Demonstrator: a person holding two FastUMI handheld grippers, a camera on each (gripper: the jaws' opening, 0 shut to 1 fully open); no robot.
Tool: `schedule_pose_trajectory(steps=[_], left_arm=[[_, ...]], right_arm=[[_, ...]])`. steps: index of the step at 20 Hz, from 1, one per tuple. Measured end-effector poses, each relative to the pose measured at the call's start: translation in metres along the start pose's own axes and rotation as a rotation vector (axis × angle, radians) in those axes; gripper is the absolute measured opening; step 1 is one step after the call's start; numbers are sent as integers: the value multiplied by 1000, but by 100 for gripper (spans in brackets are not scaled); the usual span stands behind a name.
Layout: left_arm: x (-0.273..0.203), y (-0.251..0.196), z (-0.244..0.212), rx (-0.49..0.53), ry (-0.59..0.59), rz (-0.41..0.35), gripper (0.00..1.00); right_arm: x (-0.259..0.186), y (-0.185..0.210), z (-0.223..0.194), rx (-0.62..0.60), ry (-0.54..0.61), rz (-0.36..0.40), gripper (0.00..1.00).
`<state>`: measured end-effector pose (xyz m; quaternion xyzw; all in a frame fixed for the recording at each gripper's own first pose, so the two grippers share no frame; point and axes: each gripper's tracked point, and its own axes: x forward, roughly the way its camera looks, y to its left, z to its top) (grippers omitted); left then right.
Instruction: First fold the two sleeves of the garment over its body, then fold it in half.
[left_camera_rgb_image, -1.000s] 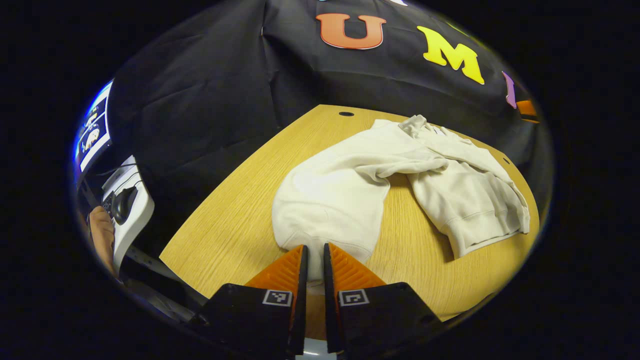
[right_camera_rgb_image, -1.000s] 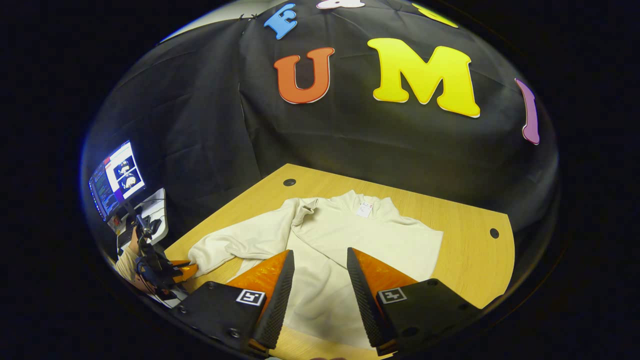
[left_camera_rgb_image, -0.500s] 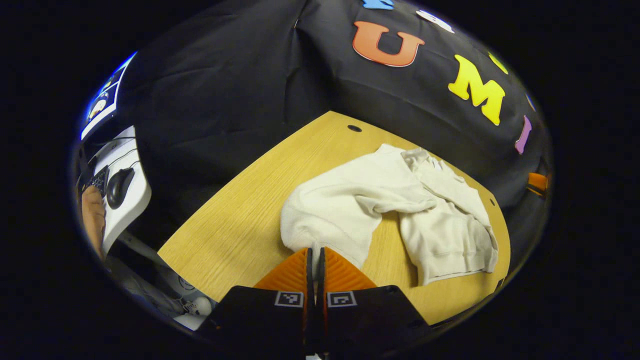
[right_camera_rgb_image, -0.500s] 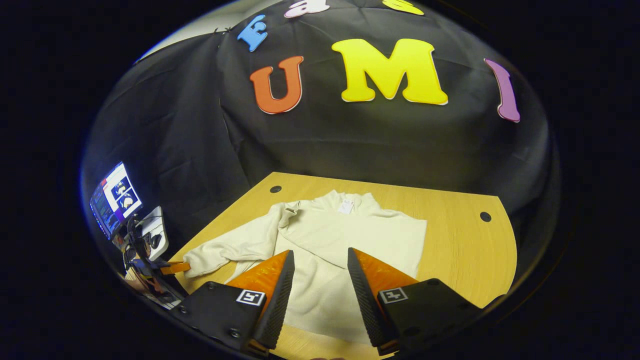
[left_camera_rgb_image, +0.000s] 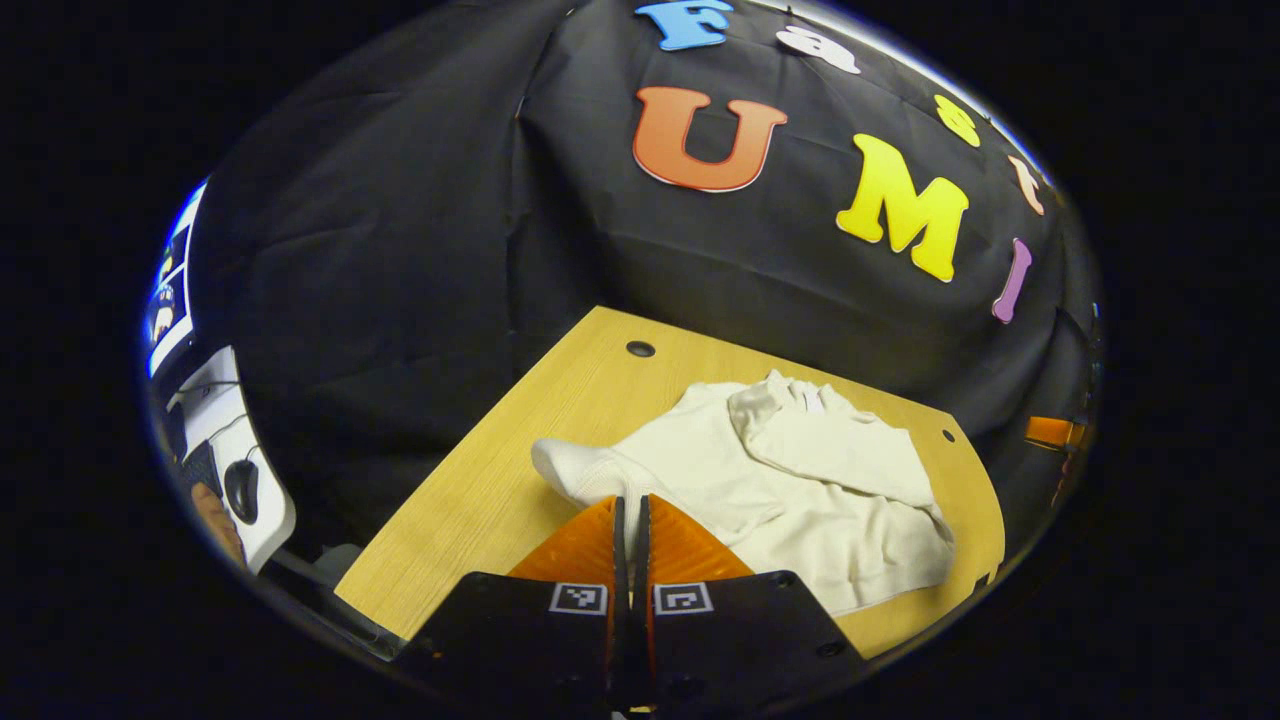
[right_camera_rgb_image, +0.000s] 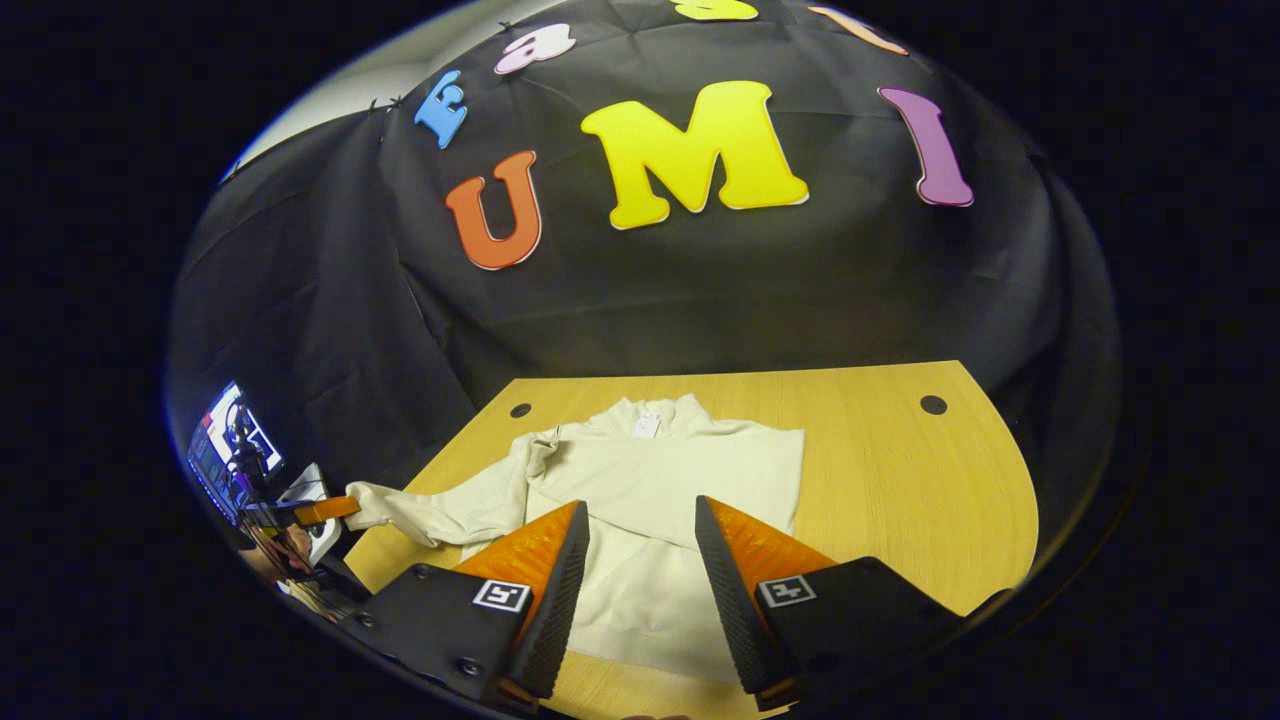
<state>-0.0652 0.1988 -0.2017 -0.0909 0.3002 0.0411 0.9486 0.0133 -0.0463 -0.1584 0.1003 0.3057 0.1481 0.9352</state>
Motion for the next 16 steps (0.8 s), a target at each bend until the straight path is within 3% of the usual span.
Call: schedule_pose_trajectory(steps=[3,4,5,6,7,8,16], left_arm=[[5,-29,39,27,-49,-49,3],[6,-42,55,39,-72,-70,3],[8,-56,70,46,-88,-100,3],[10,-71,86,54,-108,-126,3],[13,-87,99,62,-120,-156,3],[16,-103,110,73,-134,-185,3],[45,-269,148,236,-144,-475,2]], right_arm=[[-15,-19,8,31,-36,-26,65],[-22,-27,10,40,-45,-37,71],[-29,-34,11,49,-56,-48,71],[-36,-41,12,59,-64,-60,65],[-41,-47,13,71,-73,-68,71],[-47,-53,14,84,-82,-79,71],[-115,-109,14,154,-166,-185,71]])
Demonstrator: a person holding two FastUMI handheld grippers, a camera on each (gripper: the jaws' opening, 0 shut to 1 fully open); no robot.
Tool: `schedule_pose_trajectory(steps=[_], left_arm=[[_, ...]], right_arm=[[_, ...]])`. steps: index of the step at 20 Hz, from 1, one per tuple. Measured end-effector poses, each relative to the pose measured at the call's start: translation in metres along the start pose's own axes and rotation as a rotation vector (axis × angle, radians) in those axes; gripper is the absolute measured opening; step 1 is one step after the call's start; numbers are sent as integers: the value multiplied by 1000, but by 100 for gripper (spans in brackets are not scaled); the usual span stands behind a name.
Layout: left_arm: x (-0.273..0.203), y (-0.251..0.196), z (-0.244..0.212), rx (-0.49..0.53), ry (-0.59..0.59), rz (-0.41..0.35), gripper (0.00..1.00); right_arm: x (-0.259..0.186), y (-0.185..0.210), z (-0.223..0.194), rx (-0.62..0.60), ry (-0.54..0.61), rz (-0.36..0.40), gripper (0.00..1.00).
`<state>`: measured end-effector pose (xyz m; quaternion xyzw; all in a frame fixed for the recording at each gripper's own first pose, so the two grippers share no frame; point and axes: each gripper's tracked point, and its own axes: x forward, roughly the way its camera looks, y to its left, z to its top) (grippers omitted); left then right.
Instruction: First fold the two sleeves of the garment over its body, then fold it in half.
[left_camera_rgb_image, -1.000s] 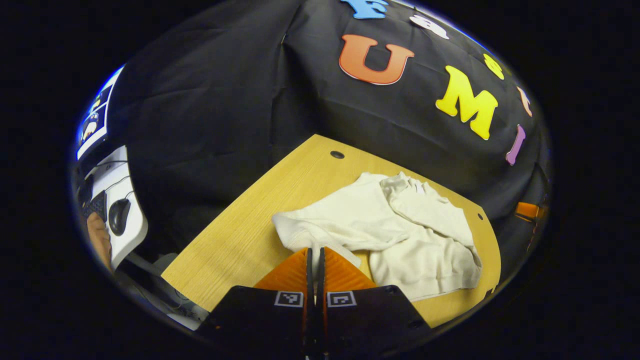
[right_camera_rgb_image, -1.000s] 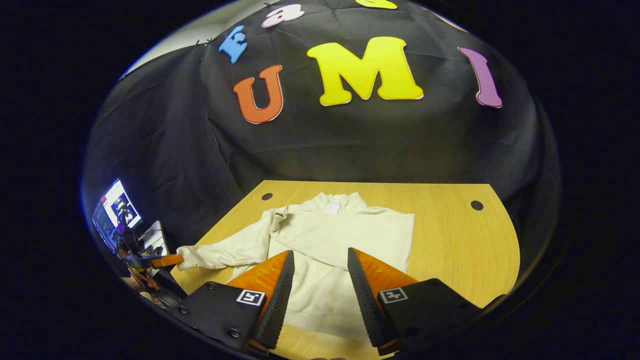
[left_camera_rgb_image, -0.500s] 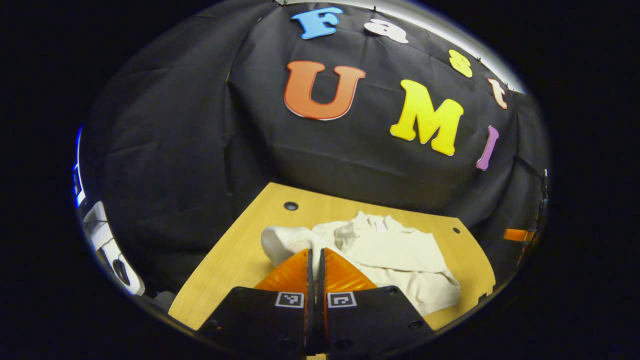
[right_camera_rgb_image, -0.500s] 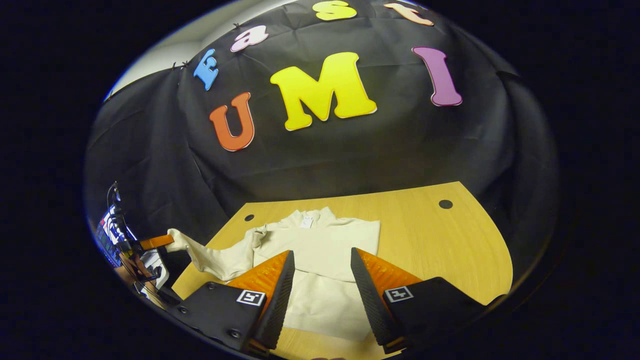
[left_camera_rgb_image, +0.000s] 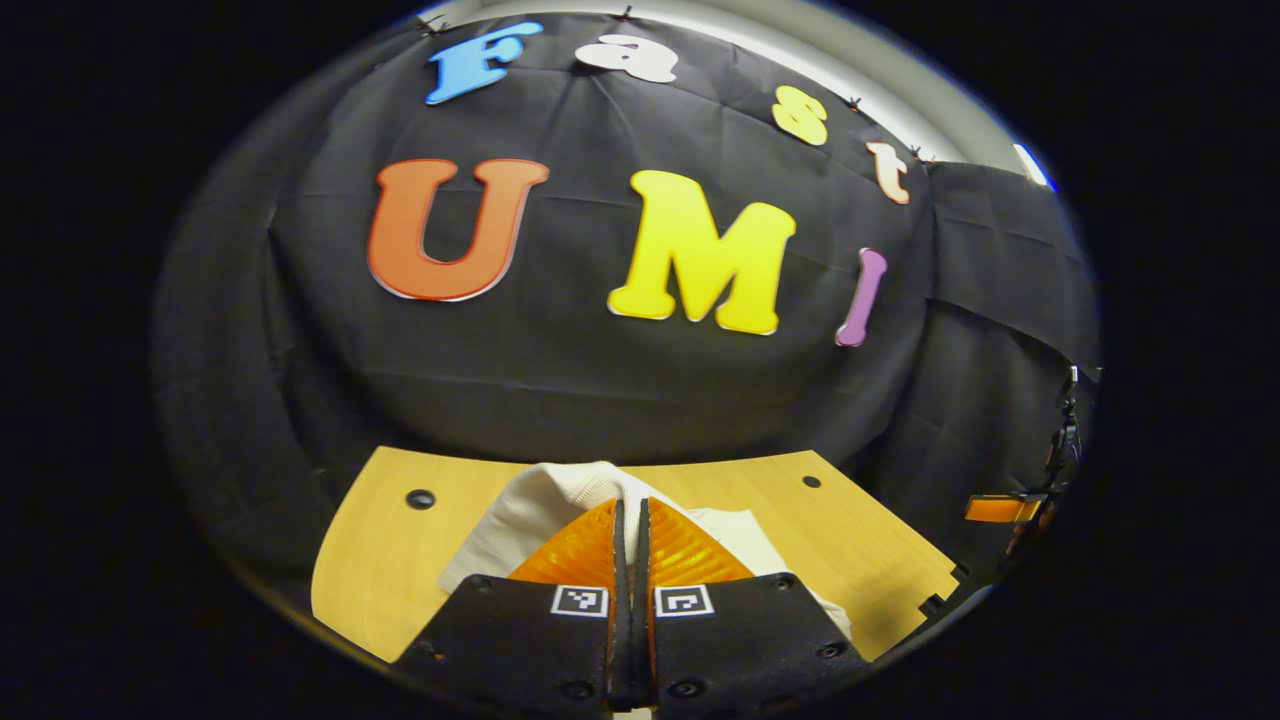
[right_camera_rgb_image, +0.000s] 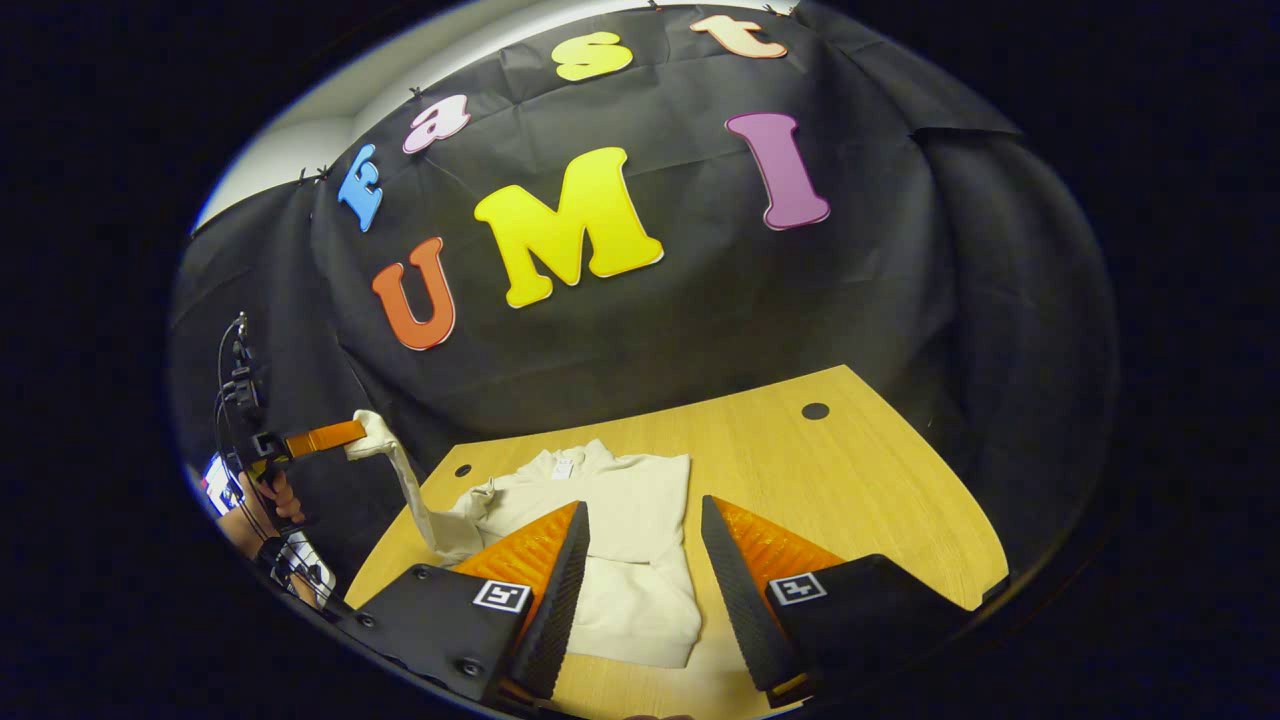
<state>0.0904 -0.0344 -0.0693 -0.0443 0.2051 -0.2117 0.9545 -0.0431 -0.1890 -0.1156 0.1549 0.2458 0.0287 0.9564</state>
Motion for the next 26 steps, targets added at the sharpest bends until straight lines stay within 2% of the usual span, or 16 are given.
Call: schedule_pose_trajectory(steps=[4,8,14,18,19,20,24,25,26], left_arm=[[62,-75,-5,66,53,-168,3],[123,-122,-50,107,160,-271,3],[202,-155,-149,129,334,-306,3],[250,-150,-206,177,406,-252,4],[258,-147,-218,168,431,-241,12],[262,-147,-225,150,445,-235,6],[265,-149,-219,80,396,-227,19],[263,-146,-213,60,373,-213,42],[259,-143,-205,35,345,-199,59]], right_arm=[[-35,-28,3,-21,-33,-75,71],[-64,-47,0,-4,-31,-140,71],[-92,-77,-15,30,15,-256,71],[-98,-83,-21,16,63,-306,71],[-97,-82,-22,7,73,-313,71],[-97,-81,-22,-4,80,-317,71],[-90,-70,-20,-49,104,-307,71],[-86,-67,-19,-53,106,-295,71],[-82,-63,-16,-56,104,-283,71]])
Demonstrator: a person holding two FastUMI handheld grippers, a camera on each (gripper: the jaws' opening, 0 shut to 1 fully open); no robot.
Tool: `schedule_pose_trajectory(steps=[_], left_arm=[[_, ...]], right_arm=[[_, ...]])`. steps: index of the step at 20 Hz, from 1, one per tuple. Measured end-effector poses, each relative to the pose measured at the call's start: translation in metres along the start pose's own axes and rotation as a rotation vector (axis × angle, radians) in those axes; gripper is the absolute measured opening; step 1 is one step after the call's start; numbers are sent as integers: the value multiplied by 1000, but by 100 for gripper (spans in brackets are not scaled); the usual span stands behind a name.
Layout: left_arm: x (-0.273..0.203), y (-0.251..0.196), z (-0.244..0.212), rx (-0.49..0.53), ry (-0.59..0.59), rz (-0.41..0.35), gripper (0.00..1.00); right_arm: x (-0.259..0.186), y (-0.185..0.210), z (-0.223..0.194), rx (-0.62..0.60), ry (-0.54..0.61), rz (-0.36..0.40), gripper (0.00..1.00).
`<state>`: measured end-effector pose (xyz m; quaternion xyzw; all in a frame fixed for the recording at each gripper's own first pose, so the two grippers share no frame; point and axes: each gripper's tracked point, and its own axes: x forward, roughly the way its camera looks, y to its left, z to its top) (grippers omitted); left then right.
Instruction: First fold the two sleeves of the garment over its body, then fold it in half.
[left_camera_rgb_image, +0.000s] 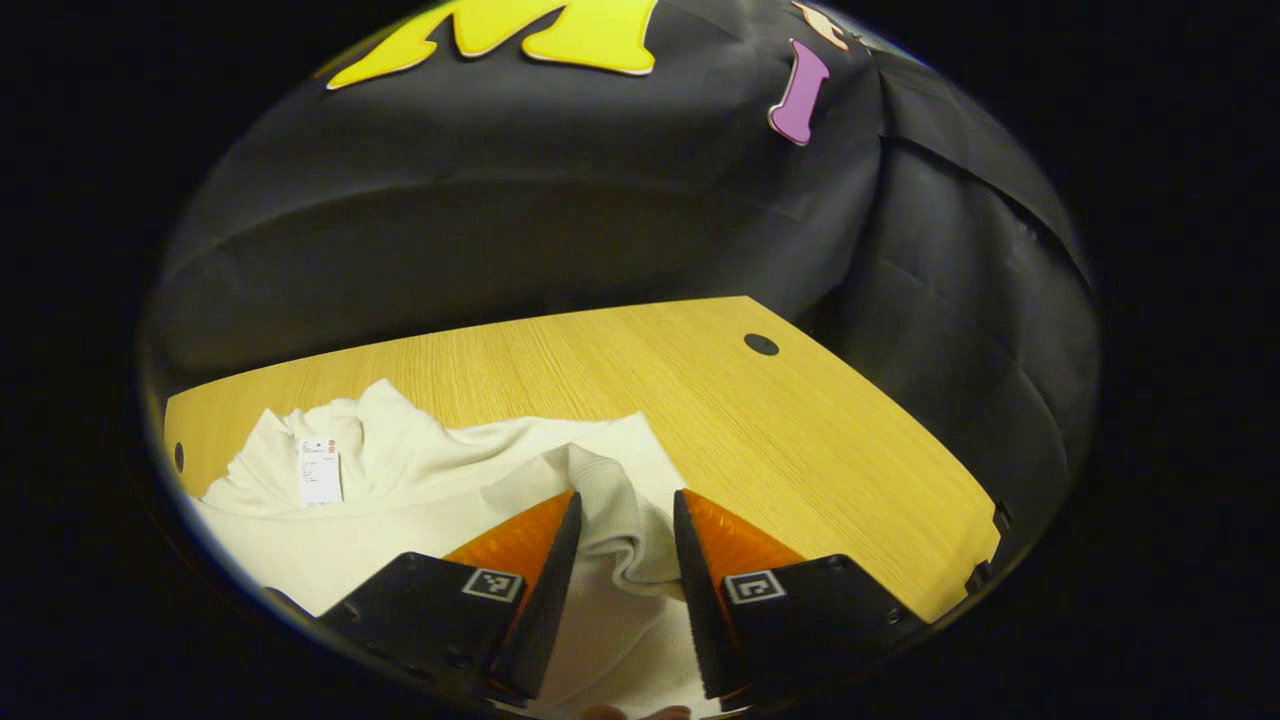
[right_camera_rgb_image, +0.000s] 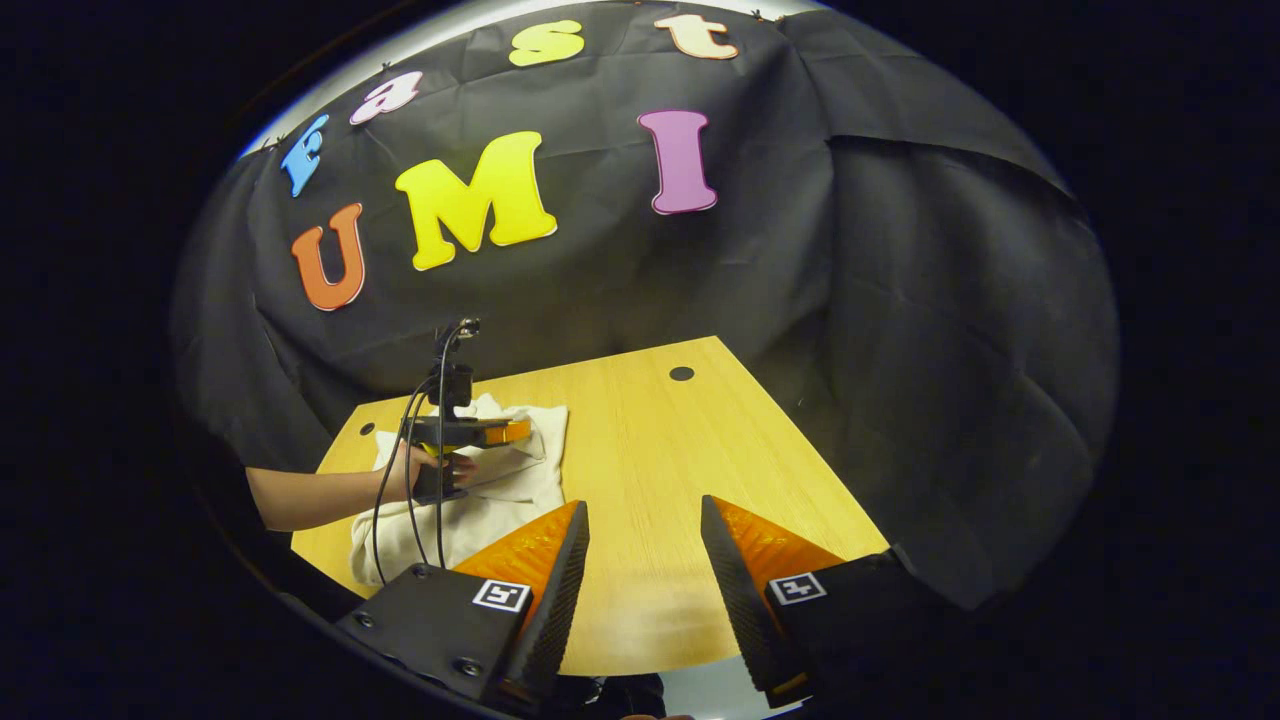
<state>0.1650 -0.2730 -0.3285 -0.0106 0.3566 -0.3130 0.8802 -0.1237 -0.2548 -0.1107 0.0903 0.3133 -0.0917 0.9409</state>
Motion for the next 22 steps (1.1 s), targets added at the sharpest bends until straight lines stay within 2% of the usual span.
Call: schedule_pose_trajectory(steps=[2,4,6,7,8,9,10,11,12,13,15,16,17,22], left_arm=[[-19,9,12,-39,-54,30,75],[-46,25,21,-51,-98,92,86],[-78,47,28,-61,-134,157,89],[-100,52,35,-69,-155,193,90],[-126,58,46,-76,-182,224,90],[-150,61,54,-74,-210,254,91],[-172,61,64,-66,-239,280,92],[-192,61,72,-53,-261,307,92],[-205,58,80,-41,-277,325,92],[-223,56,87,-34,-286,349,92],[-255,59,99,-48,-301,394,92],[-270,61,99,-56,-303,419,93],[-283,62,97,-67,-299,437,93],[-356,72,51,-104,-299,503,93]], right_arm=[[7,12,4,-11,-5,28,71],[15,26,9,-20,-11,63,71],[23,39,13,-34,-22,93,71],[29,46,14,-40,-27,108,65],[32,55,16,-44,-32,127,66],[36,64,17,-45,-37,144,73],[39,72,18,-50,-41,158,68],[43,80,16,-58,-43,171,74],[46,89,15,-65,-41,189,71],[47,98,12,-72,-38,212,76],[50,109,10,-111,-47,228,78],[52,114,10,-137,-54,233,73],[54,119,9,-158,-59,237,80],[64,145,-2,-205,-39,275,81]])
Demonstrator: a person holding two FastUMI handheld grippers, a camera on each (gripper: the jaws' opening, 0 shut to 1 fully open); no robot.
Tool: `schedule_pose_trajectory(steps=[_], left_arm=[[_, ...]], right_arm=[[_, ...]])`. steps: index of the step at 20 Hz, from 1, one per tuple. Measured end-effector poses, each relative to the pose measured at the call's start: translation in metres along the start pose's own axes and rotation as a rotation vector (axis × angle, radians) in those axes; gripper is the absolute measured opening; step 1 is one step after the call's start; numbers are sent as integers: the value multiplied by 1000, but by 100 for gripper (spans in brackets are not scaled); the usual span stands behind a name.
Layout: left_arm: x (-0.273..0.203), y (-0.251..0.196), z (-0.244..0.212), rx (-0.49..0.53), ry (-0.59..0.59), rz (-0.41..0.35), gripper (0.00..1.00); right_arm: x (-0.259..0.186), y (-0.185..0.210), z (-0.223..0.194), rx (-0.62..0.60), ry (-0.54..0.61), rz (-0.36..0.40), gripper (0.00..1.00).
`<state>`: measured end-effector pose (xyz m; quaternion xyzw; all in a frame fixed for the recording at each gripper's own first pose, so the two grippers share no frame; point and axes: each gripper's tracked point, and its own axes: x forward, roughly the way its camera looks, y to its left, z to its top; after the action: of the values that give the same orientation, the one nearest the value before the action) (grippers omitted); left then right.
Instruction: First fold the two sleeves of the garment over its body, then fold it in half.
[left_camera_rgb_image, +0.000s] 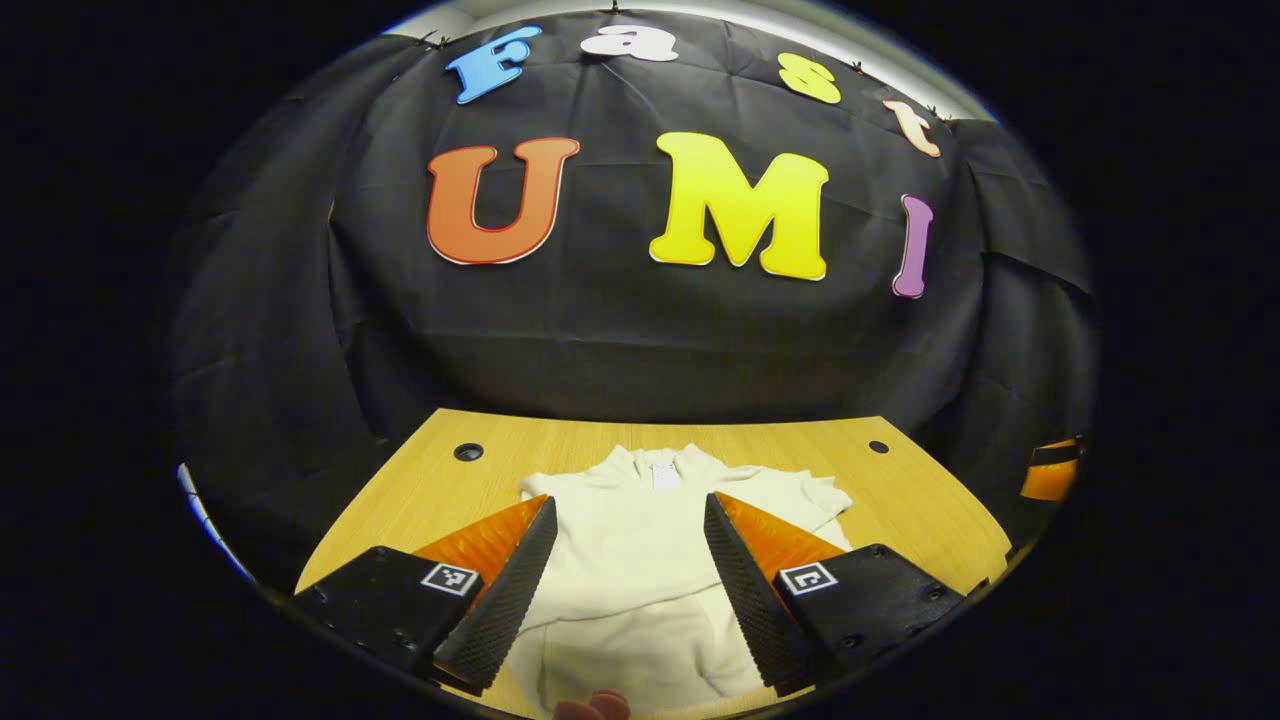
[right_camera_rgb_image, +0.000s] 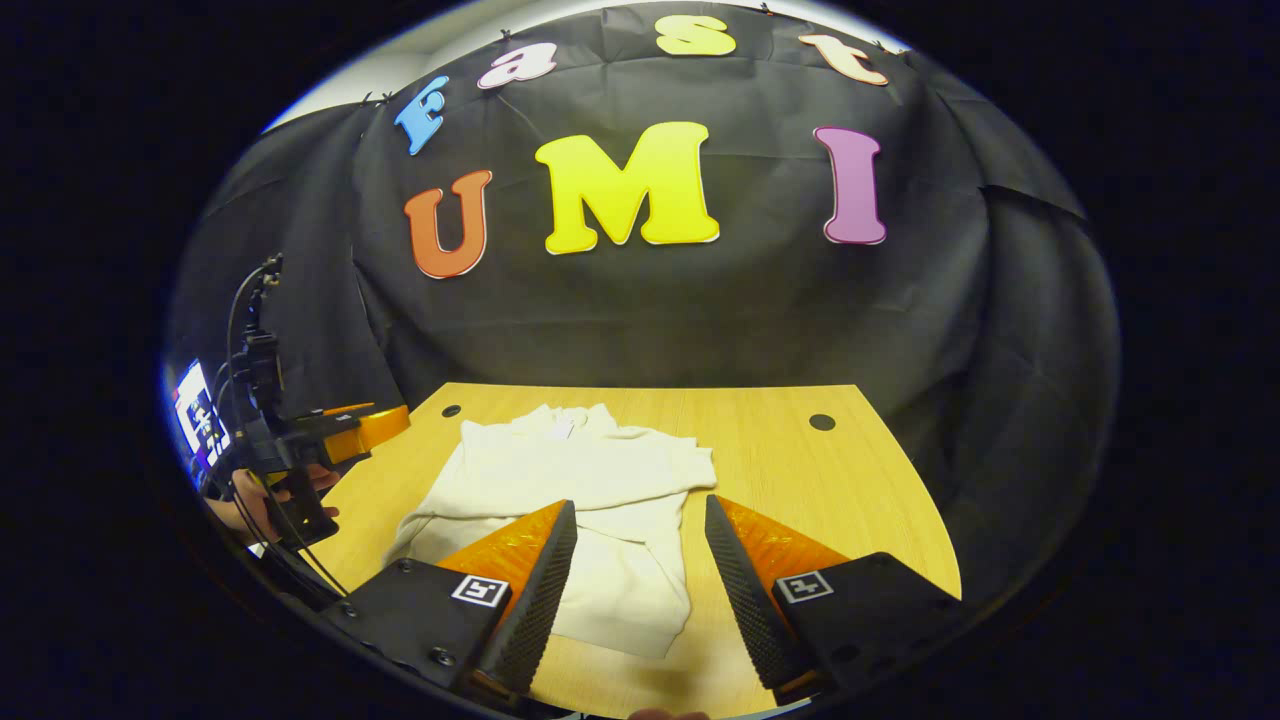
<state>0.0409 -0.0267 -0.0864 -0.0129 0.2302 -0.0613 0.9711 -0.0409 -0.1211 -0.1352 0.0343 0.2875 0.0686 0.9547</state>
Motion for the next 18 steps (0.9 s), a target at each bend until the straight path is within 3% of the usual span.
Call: schedule_pose_trajectory(steps=[4,10,14,18], left_arm=[[-28,15,-24,-47,60,-20,93],[-56,38,-93,-25,222,-45,94],[-70,54,-171,-51,406,-49,94],[-84,74,-242,-165,610,-9,94]], right_arm=[[14,-5,-17,-4,55,-26,88],[15,-29,-58,35,183,-58,89],[13,-43,-99,-27,280,-74,88],[15,-47,-158,-16,422,-69,88]])
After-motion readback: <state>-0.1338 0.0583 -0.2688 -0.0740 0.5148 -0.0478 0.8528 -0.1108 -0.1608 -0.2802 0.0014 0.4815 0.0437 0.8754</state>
